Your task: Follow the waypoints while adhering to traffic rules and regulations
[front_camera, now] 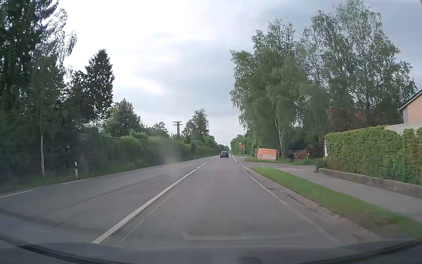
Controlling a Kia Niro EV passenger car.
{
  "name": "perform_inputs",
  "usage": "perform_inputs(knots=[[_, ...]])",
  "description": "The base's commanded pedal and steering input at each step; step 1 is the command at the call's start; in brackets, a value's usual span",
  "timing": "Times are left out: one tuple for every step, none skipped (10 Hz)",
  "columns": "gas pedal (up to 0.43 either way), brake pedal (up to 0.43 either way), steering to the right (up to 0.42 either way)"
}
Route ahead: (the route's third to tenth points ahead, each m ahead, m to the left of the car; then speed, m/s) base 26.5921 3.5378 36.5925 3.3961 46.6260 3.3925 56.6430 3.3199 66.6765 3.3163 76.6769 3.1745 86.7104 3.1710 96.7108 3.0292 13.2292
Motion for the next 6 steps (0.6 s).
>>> perform_inputs(knots=[[0.138, 0.000, -0.003], [0.138, 0.000, -0.003], [0.138, 0.000, -0.003], [0.138, 0.000, -0.003], [0.138, 0.000, -0.003], [0.138, 0.000, -0.003]])
